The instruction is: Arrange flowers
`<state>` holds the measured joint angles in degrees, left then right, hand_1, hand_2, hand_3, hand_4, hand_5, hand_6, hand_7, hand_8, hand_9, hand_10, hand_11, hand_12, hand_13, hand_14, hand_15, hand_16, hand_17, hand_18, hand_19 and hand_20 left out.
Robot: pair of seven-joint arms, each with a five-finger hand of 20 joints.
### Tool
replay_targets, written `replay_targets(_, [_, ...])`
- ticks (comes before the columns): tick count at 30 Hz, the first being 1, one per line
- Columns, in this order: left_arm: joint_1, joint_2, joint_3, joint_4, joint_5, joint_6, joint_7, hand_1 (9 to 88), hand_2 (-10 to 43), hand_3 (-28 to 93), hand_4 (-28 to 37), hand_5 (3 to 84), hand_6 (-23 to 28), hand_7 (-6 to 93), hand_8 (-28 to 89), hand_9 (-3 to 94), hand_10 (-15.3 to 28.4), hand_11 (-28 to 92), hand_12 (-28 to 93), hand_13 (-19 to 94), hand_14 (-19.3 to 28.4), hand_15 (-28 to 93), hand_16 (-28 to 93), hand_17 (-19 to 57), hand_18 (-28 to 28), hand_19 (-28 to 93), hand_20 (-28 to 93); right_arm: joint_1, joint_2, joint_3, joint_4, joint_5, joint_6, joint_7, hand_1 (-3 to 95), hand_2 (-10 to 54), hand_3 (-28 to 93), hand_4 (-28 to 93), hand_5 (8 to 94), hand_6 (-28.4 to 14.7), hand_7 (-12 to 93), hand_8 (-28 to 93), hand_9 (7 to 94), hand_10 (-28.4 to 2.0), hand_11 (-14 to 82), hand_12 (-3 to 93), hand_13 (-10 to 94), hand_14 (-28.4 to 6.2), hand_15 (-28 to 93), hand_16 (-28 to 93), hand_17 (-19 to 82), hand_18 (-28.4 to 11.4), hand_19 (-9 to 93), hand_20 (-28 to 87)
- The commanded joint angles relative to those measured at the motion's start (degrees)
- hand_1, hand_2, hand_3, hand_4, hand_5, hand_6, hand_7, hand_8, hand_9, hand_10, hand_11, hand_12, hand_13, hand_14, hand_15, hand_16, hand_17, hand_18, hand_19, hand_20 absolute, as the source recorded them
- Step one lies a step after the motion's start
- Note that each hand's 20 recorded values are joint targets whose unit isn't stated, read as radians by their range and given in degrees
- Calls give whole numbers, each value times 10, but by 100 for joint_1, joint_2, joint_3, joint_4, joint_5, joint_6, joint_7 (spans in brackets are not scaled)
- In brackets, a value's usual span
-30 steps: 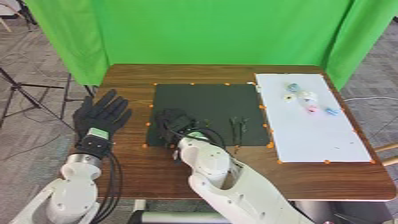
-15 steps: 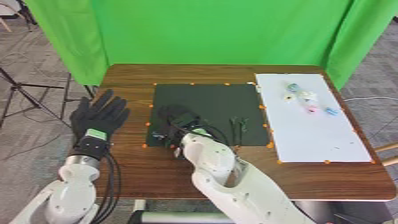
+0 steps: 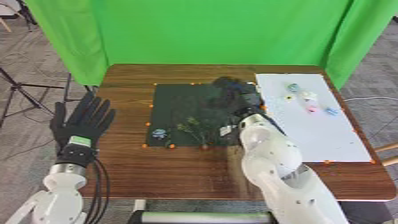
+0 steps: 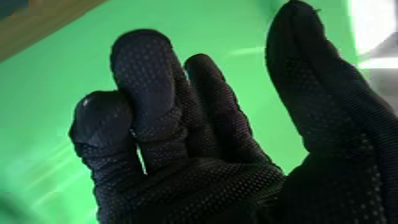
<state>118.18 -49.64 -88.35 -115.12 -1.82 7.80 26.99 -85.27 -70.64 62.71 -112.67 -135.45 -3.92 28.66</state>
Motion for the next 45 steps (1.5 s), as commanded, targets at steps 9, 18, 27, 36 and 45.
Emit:
replay_targets(9, [-75,128,28,-92,174,0,183,204,187,694,-283,411,62,99,-82,345,131,169,88,252,132,319,-95,-48,130,365,91,-1413,1139,2487,68,76,-107,1038,393,-95,777,-243,414,-79,114,-95,418,-157,86,120,623,-133,629,232,393,-211,907,276])
replay_targets(18, [-192,153,153,-78,230,-50,126,216,184,701,-283,418,59,114,-86,352,130,179,90,261,130,326,-94,-42,128,362,92,-1130,1296,2543,587,334,-155,912,428,-95,814,-269,389,-75,123,-100,365,-146,104,95,623,-130,652,222,392,-208,903,269])
replay_targets(27, [-586,145,519,86,109,-37,101,224,179,703,-283,419,60,120,-88,354,129,184,92,265,131,329,-95,-41,129,363,94,-724,1347,2190,974,276,-439,574,468,-95,804,-282,386,-66,146,-116,360,-118,124,77,621,-115,643,249,393,-200,905,266])
replay_targets(36, [-1092,144,896,249,290,-73,56,228,179,703,-283,419,60,119,-89,350,130,179,90,263,129,323,-94,-40,129,361,95,-123,1309,1559,1644,73,-608,816,506,-84,772,-283,394,-58,146,-125,393,-97,141,68,640,-93,558,296,397,-202,903,268])
replay_targets(45, [-1173,117,1042,229,307,125,82,228,176,705,-283,381,53,111,-89,261,109,153,77,164,89,259,-102,-40,123,347,90,-81,1205,1362,1889,76,-504,1111,585,-85,703,-282,528,-30,176,-133,598,-113,156,122,688,-56,358,353,428,-178,887,256])
